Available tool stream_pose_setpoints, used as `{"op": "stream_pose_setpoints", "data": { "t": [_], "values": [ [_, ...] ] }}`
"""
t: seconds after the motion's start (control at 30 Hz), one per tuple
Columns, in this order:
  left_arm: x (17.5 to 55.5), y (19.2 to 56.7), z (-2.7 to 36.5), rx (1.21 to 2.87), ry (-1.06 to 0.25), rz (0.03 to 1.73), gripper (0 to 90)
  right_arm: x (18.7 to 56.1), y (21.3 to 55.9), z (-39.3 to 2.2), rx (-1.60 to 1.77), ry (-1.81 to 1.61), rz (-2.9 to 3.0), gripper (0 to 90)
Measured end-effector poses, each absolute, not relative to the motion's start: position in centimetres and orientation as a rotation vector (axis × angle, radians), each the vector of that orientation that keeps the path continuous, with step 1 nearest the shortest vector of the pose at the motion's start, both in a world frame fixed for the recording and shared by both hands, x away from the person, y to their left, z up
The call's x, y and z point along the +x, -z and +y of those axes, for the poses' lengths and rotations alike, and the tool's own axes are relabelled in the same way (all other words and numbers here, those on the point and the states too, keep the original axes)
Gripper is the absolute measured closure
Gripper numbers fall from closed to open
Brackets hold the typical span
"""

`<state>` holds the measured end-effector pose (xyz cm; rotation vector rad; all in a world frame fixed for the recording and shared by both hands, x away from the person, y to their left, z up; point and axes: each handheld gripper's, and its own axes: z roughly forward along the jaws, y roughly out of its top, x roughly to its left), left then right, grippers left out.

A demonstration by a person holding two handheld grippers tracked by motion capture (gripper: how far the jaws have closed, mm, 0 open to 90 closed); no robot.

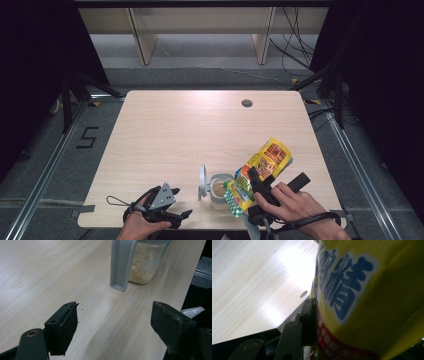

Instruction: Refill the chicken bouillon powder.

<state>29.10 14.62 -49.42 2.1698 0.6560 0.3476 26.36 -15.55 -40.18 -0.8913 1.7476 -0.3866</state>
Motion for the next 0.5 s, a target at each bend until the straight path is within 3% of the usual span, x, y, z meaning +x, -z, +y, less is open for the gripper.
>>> {"op": "stream_pose_setpoints", "data": {
  "t": [0.5],
  "values": [
    [29.13,49.42,14.66,2.172,-0.353,0.657,21.4,26.35,40.06,-15.75,-0.883,0.384,1.754,65.0]
  ]
}}
